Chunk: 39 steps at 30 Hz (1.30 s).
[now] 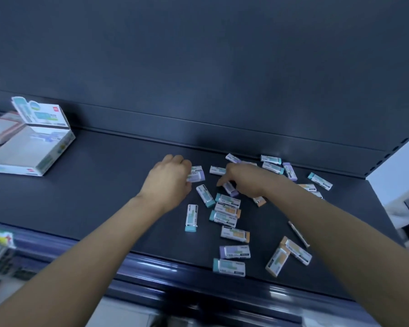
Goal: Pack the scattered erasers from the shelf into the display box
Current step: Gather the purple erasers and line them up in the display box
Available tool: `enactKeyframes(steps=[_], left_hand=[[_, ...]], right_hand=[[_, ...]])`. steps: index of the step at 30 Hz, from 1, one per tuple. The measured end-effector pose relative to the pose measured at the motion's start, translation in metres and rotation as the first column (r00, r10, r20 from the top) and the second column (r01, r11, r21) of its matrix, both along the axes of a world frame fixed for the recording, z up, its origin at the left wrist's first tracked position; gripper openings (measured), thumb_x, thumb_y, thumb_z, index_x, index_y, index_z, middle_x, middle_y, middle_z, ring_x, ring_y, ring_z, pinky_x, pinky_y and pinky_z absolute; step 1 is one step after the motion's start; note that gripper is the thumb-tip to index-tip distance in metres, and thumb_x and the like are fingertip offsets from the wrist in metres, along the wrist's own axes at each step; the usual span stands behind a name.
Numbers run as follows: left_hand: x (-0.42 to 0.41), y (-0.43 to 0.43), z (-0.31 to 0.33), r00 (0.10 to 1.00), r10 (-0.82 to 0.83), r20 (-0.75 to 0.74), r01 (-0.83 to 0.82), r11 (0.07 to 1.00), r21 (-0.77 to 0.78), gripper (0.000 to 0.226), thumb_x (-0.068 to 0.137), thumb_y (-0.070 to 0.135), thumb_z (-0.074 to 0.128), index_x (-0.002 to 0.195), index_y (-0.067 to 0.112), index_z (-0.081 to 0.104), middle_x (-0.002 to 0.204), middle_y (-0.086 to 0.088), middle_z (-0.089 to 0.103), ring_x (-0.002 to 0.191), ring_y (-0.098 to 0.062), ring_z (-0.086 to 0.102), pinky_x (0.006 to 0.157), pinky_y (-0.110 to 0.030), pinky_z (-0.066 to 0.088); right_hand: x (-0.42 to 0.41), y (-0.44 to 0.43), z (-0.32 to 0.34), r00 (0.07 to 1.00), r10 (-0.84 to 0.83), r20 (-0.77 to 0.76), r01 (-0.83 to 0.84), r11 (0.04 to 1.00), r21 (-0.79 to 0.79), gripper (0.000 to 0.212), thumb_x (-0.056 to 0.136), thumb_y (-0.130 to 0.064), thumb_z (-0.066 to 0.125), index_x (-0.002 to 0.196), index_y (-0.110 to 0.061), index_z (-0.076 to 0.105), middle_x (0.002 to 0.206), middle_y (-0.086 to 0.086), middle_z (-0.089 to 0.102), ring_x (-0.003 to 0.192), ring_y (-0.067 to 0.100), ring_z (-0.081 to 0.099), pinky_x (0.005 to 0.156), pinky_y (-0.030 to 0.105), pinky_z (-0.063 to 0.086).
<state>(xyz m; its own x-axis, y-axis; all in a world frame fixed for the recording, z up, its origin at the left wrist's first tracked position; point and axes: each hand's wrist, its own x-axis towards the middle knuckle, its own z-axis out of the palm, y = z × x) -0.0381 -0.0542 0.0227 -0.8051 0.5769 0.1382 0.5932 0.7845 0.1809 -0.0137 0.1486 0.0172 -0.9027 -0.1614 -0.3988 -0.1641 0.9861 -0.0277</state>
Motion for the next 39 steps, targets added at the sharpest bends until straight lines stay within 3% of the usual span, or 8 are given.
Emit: enactKeyframes(steps=[4, 8, 12, 16, 21, 30, 39], left_hand=[[0.007, -0.002, 0.002, 1.0, 0.027, -0.002, -0.027, 1.0, 0.006, 0.017, 0.085, 0.017, 0.053, 0.098, 0.006, 0.055, 0.104, -0.009, 0.055, 0.103, -0.028, 0.047, 0.076, -0.035, 0.04], [0.012, -0.007, 0.001, 0.998, 0.061, -0.002, -0.061, 0.998, -0.004, 0.016, 0.085, 0.017, 0.053, 0.097, 0.007, 0.055, 0.104, -0.008, 0.055, 0.103, -0.027, 0.047, 0.079, -0.034, 0.04], [0.011, -0.015, 0.001, 0.996, 0.087, -0.02, -0.086, 0.996, 0.034, 0.017, 0.084, 0.016, 0.054, 0.098, 0.007, 0.056, 0.103, -0.008, 0.056, 0.103, -0.028, 0.048, 0.081, -0.035, 0.042], [0.003, -0.025, 0.006, 0.992, 0.114, -0.044, -0.111, 0.992, 0.064, 0.014, 0.085, 0.016, 0.053, 0.097, 0.009, 0.056, 0.101, -0.007, 0.057, 0.1, -0.027, 0.048, 0.077, -0.033, 0.04], [-0.015, -0.047, 0.021, 0.983, 0.14, -0.118, -0.122, 0.981, 0.15, 0.019, 0.086, 0.015, 0.054, 0.104, 0.01, 0.059, 0.103, -0.006, 0.056, 0.102, -0.026, 0.047, 0.076, -0.032, 0.038], [-0.076, -0.152, 0.04, 0.952, 0.17, -0.254, -0.107, 0.964, 0.244, 0.013, 0.08, 0.008, 0.061, 0.092, 0.005, 0.064, 0.09, -0.014, 0.058, 0.086, -0.034, 0.05, 0.075, -0.042, 0.045], [-0.175, -0.305, 0.023, 0.972, 0.19, -0.139, -0.171, 0.975, 0.14, 0.021, 0.083, 0.012, 0.06, 0.104, 0.009, 0.064, 0.099, -0.011, 0.062, 0.094, -0.033, 0.049, 0.079, -0.041, 0.043]], right_hand=[[-0.001, 0.0, -0.001, 0.998, 0.031, -0.055, -0.03, 0.999, 0.02, 0.043, 0.086, -0.004, 0.061, 0.127, -0.019, 0.058, 0.124, 0.008, 0.045, 0.107, 0.03, 0.053, 0.083, 0.041, 0.049], [-0.002, -0.001, -0.003, 0.978, 0.118, -0.171, -0.11, 0.992, 0.056, 0.024, 0.09, -0.024, 0.06, 0.11, -0.011, 0.063, 0.119, 0.005, 0.051, 0.113, 0.024, 0.045, 0.083, 0.033, 0.041], [-0.003, -0.007, -0.003, 0.953, 0.084, -0.292, -0.082, 0.996, 0.018, 0.019, 0.091, -0.025, 0.054, 0.101, -0.009, 0.059, 0.107, 0.009, 0.06, 0.103, 0.028, 0.053, 0.074, 0.033, 0.038], [-0.008, -0.022, 0.008, 0.914, 0.06, -0.401, -0.076, 0.997, -0.024, 0.019, 0.089, -0.023, 0.052, 0.104, -0.013, 0.059, 0.101, 0.006, 0.062, 0.097, 0.029, 0.056, 0.073, 0.034, 0.042], [-0.025, -0.051, 0.035, 0.828, 0.053, -0.558, -0.085, 0.996, -0.033, 0.023, 0.089, -0.018, 0.05, 0.11, -0.011, 0.058, 0.108, 0.006, 0.06, 0.102, 0.028, 0.055, 0.074, 0.031, 0.04], [-0.069, -0.157, 0.068, 0.691, 0.027, -0.722, -0.07, 0.997, -0.03, 0.026, 0.094, -0.013, 0.045, 0.117, -0.007, 0.056, 0.115, 0.008, 0.052, 0.108, 0.026, 0.048, 0.067, 0.028, 0.031], [-0.147, -0.311, 0.073, 0.722, -0.032, -0.692, -0.041, 0.995, -0.089, 0.03, 0.095, -0.011, 0.042, 0.123, -0.012, 0.052, 0.117, 0.004, 0.051, 0.11, 0.023, 0.046, 0.073, 0.03, 0.039]])
